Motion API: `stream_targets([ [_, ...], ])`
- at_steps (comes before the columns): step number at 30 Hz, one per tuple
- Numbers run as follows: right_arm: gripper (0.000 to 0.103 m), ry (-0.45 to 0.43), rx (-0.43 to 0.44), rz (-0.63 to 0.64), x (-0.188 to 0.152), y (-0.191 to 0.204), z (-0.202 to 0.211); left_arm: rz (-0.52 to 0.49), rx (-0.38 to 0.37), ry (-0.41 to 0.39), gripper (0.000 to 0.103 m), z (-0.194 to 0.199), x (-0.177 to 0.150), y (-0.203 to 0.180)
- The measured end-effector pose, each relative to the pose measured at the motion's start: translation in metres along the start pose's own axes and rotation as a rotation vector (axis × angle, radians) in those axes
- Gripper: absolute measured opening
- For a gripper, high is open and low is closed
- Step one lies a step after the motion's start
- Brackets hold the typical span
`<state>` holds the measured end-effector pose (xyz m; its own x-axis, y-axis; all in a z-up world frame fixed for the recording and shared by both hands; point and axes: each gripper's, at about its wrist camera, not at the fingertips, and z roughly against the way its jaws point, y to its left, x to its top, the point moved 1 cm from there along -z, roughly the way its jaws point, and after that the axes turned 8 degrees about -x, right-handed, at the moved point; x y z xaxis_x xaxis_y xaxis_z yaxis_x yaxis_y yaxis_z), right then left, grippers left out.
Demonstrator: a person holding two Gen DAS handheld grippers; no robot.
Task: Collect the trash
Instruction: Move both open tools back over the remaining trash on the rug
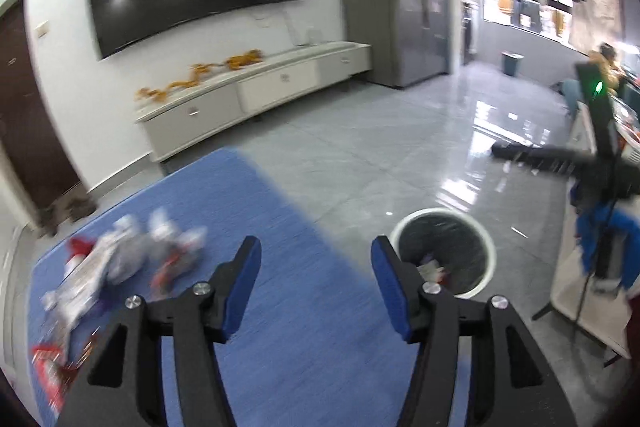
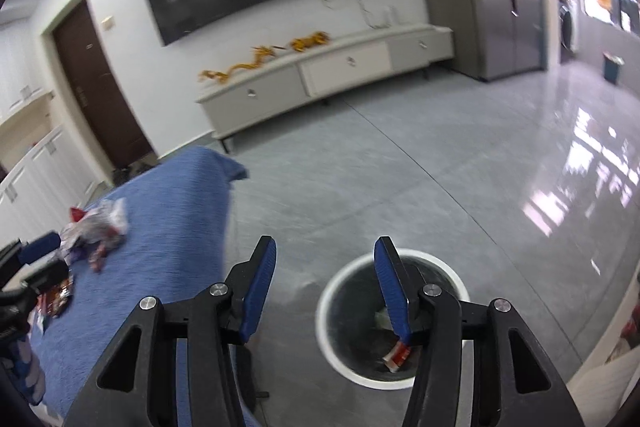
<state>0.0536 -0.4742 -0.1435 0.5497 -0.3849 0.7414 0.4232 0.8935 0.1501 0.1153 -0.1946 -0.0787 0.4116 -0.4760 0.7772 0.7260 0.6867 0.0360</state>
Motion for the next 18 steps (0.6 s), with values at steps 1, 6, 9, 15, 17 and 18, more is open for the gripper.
stream_targets([
  [1,0.052,-0.009,0.022,0.013,0.004,0.011,0.005,0.016,0.036,-0.006,0.056,0.013,-0.012,0.016],
  [6,0.055,-0.028,0.093,0.081,0.013,0.058,0.019,0.112,0.178,-0.020,0.069,0.062,-0.061,0.086],
  [9,0.056,-0.022,0.126,0.137,0.016,0.092,0.021,0.184,0.244,-0.027,0.076,0.091,-0.088,0.129],
  [15,0.057,-0.005,0.194,0.243,0.014,0.161,0.018,0.296,0.335,0.005,0.077,0.126,-0.140,0.205],
  [17,0.057,0.005,0.214,0.268,0.014,0.179,0.015,0.302,0.351,0.018,0.078,0.130,-0.152,0.220],
  [18,0.057,0.013,0.228,0.279,0.013,0.188,0.012,0.308,0.343,0.027,0.080,0.131,-0.157,0.227],
])
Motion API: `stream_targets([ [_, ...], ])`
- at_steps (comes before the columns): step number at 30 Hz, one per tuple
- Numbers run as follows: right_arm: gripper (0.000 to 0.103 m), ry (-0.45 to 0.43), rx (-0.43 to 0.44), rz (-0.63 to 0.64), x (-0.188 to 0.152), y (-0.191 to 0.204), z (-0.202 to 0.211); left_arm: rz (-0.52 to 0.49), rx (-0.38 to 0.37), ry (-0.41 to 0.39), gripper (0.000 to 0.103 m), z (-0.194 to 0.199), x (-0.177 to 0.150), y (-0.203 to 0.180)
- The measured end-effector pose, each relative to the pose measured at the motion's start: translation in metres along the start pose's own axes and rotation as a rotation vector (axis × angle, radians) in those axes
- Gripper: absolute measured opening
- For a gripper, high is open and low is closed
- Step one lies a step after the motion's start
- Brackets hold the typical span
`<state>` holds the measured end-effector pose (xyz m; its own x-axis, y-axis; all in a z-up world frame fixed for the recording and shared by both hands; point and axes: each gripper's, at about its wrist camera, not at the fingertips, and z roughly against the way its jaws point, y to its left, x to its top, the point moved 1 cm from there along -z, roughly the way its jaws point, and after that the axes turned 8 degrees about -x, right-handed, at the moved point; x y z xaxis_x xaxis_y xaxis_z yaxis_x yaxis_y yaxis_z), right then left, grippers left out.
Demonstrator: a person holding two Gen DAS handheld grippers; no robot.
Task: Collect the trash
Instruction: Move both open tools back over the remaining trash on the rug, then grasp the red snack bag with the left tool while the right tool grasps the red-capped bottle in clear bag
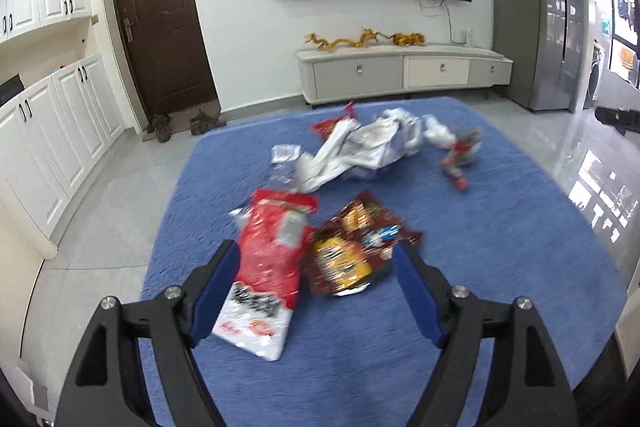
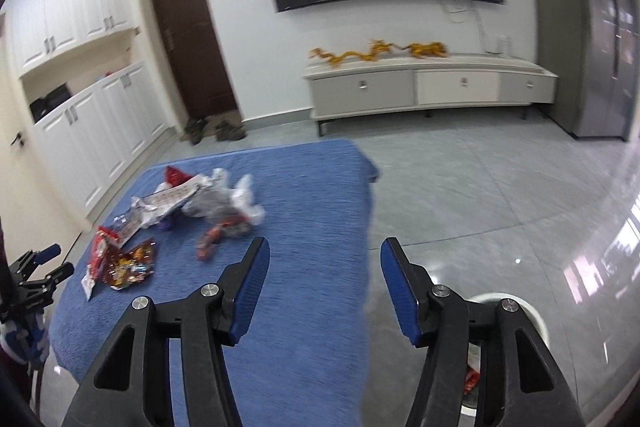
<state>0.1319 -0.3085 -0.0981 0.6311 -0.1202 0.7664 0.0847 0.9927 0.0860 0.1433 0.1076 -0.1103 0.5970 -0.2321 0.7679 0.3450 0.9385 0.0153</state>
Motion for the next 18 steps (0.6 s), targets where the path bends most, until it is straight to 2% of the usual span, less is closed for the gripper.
stream_targets([
  [6,0.059,0.052,0.043,0.076,0.010,0.051,-0.036,0.010,-0.042,0.039,0.083,-0.026,-0.008,0.026],
  [14,0.061,0.121,0.083,0.179,0.019,0.109,-0.088,0.041,-0.028,0.092,0.083,-0.068,-0.015,0.058],
  [16,0.061,0.153,0.107,0.181,0.018,0.120,-0.104,0.060,-0.046,0.100,0.082,-0.073,-0.018,0.064],
  [18,0.061,0.187,0.137,0.177,0.013,0.130,-0.118,0.068,-0.060,0.104,0.077,-0.076,-0.022,0.069],
])
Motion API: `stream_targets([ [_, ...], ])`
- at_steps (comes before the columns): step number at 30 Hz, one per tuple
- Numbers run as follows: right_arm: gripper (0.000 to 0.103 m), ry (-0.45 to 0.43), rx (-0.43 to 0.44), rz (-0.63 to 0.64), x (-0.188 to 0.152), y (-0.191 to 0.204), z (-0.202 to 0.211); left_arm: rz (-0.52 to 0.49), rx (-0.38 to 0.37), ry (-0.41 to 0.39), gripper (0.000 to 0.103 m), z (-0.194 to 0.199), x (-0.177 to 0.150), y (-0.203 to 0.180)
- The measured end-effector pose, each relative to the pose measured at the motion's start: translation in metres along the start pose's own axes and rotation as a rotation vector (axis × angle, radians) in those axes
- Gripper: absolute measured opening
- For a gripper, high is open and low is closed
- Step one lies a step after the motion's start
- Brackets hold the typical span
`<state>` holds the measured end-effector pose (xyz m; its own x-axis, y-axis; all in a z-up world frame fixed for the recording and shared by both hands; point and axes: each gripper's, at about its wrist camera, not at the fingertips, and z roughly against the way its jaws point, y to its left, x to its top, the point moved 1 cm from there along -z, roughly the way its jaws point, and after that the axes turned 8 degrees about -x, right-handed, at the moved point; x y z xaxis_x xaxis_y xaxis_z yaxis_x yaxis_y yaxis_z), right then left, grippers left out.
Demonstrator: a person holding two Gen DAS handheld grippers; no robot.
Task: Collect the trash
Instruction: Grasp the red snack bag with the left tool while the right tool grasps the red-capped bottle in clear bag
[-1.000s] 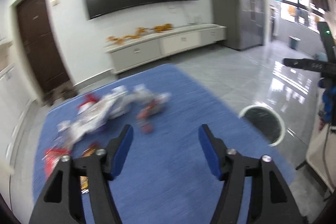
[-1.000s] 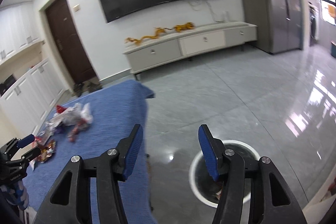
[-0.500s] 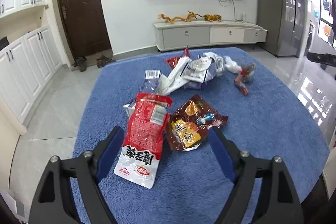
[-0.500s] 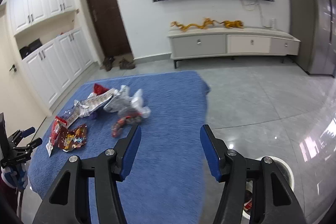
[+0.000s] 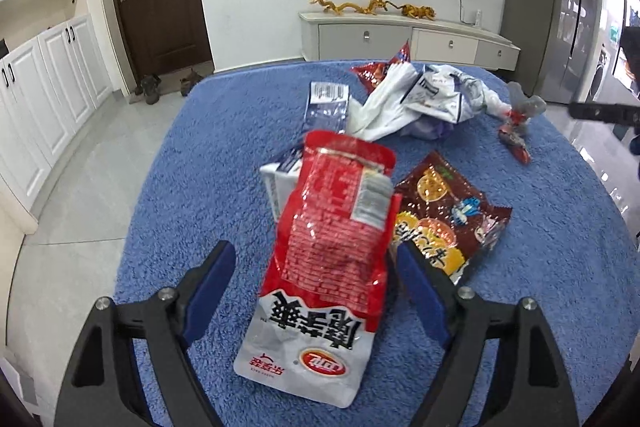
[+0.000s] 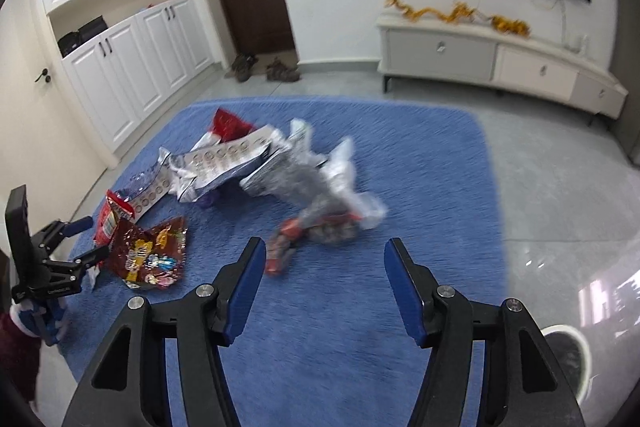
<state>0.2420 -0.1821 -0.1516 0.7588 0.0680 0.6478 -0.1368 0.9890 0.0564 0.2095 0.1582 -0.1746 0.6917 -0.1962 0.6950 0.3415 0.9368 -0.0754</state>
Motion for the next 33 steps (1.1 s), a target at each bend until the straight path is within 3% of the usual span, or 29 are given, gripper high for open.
stream_targets([
  [3,0.061,0.056,0.057,0.008,-0.004,0.017,-0.025,0.017,-0.034,0.014,0.065,-0.005,-0.005,0.004],
  [6,0.059,0.101,0.089,0.002,-0.005,0.030,-0.047,0.030,-0.066,0.026,0.060,-0.007,-0.007,0.008],
  [13,0.034,0.160,0.049,-0.022,0.001,0.037,-0.086,0.021,-0.093,0.028,0.049,-0.004,-0.008,0.004],
  [16,0.016,0.177,0.046,-0.026,0.000,0.037,-0.095,0.028,-0.102,0.026,0.038,0.000,-0.009,0.002],
  [17,0.015,0.178,0.044,-0.027,-0.001,0.036,-0.097,0.033,-0.108,0.027,0.034,0.001,-0.009,0.002],
  [18,0.010,0.175,0.046,-0.029,-0.002,0.036,-0.097,0.034,-0.106,0.023,0.032,0.004,-0.009,0.001],
  [22,0.009,0.166,0.093,-0.043,-0.006,0.030,-0.085,0.036,-0.096,0.006,0.028,0.018,-0.010,-0.005],
  [30,0.008,0.091,0.172,-0.044,-0.021,0.017,-0.025,0.018,-0.064,-0.036,0.019,0.052,-0.006,-0.033],
  [33,0.008,0.052,0.182,-0.047,-0.026,0.006,0.000,-0.015,-0.077,-0.050,0.018,0.059,0.002,-0.060],
])
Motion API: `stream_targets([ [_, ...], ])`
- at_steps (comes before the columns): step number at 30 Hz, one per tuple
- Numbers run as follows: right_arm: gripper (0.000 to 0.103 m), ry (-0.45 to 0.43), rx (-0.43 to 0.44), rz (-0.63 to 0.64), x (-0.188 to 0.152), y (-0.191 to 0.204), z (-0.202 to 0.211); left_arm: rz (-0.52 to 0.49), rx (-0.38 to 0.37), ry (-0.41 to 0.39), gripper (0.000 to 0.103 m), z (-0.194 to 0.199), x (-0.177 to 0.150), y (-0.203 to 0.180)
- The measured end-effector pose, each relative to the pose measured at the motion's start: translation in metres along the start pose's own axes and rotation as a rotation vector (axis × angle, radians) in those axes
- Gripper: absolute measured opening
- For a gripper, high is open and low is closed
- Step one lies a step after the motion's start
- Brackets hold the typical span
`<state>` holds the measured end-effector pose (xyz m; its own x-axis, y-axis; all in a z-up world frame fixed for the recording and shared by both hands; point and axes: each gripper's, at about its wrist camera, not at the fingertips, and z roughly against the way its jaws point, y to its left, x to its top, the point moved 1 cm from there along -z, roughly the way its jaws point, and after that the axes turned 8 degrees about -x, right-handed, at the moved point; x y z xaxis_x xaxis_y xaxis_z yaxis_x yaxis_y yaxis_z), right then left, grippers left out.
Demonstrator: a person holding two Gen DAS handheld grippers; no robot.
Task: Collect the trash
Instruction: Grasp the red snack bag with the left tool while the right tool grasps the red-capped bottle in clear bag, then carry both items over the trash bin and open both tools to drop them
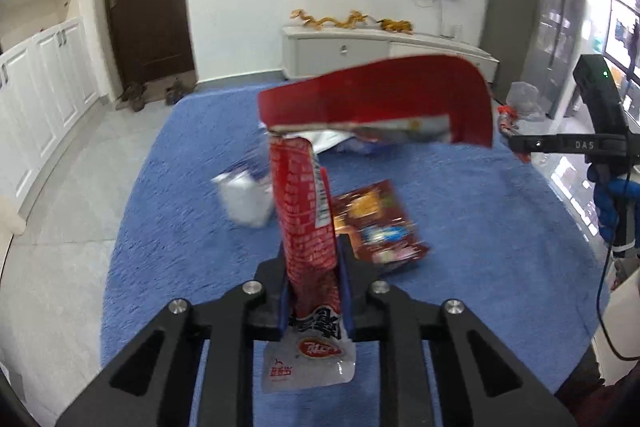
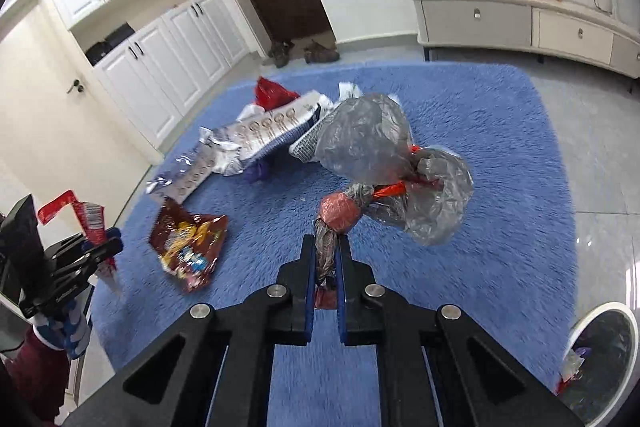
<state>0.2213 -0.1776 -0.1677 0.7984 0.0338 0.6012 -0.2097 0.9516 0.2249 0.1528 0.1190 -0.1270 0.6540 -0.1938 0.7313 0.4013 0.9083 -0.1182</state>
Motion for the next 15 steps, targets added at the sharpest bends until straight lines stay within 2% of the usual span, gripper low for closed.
stream_targets([
  [7,0.008,-0.064,-0.052,-0.061,-0.026,-0.045,0.059,-0.166,-0.110,-0.028,0.018,-0.008,0.028,-0.097],
  [15,0.008,-0.123,-0.162,-0.223,-0.076,-0.141,0.130,-0.284,-0.248,0.013,0.018,-0.043,0.057,-0.203],
])
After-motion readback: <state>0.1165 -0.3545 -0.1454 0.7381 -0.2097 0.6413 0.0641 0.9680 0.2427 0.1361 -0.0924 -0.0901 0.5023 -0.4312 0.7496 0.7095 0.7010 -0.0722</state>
